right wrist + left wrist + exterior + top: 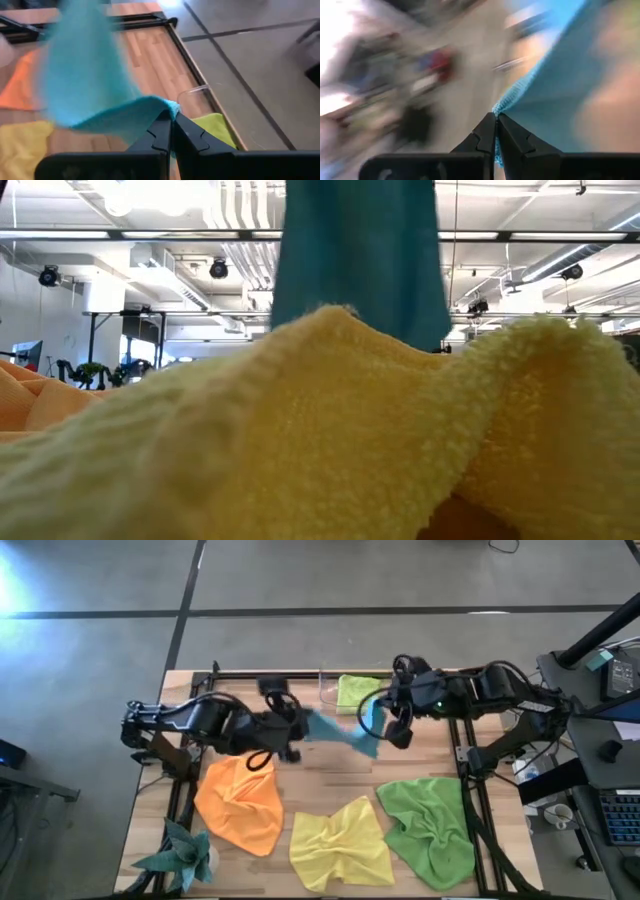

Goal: Fold microfiber towels
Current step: Fold the blue microfiber cloth

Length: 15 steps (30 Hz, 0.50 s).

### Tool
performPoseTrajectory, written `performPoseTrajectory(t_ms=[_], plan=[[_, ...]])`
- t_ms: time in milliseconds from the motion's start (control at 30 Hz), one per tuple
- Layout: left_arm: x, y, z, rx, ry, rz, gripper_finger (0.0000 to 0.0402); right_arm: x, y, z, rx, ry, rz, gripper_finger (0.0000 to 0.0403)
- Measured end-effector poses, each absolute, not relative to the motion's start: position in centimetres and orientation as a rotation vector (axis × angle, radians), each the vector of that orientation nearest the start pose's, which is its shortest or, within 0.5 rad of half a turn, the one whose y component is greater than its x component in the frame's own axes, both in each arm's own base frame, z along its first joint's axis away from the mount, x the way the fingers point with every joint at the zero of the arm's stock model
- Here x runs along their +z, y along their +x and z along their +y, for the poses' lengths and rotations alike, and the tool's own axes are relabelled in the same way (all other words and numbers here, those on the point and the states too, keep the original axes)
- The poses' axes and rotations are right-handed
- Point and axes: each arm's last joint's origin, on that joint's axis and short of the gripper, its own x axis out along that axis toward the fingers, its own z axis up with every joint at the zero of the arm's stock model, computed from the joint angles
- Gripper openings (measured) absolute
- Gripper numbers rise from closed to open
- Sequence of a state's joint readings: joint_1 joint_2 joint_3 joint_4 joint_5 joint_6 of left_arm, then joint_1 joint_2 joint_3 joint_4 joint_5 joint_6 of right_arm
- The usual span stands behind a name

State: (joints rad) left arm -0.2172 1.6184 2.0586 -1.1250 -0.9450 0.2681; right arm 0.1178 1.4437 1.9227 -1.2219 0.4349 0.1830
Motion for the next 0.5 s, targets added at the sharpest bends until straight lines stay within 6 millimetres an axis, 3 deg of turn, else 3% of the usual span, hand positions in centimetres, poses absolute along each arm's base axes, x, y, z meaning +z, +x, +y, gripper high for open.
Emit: performPoseTrajectory(t_ms=[67, 100, 167, 233, 300, 400, 500], plan=[[47.7, 28.8, -3.2, 0.847, 0.684, 0.674, 0.0, 46.8, 24.6, 2.0, -0.285, -0.008, 0.698, 0.0008], [47.9, 28.6, -3.0, 0.872, 0.681, 0.667, 0.0, 46.8, 24.6, 2.1, -0.26, 0.002, 0.701, 0.0008], [48.1, 28.8, -3.1, 0.758, 0.61, 0.63, 0.0, 46.6, 24.6, 1.9, -0.313, 0.005, 0.693, 0.0008], [48.1, 29.4, -3.8, 0.532, 0.516, 0.592, 0.0, 46.5, 24.6, 1.6, -0.443, 0.0, 0.674, 0.0008], [47.6, 30.1, -4.3, 0.378, 0.479, 0.592, 0.0, 46.4, 24.6, 1.5, -0.455, 0.015, 0.675, 0.0008], [47.3, 30.2, -4.1, 0.427, 0.499, 0.613, 0.0, 46.3, 24.7, 1.9, -0.328, 0.038, 0.704, 0.0008], [47.6, 29.9, -3.9, 0.473, 0.503, 0.602, 0.0, 46.2, 24.7, 2.2, -0.32, 0.063, 0.705, 0.0008]])
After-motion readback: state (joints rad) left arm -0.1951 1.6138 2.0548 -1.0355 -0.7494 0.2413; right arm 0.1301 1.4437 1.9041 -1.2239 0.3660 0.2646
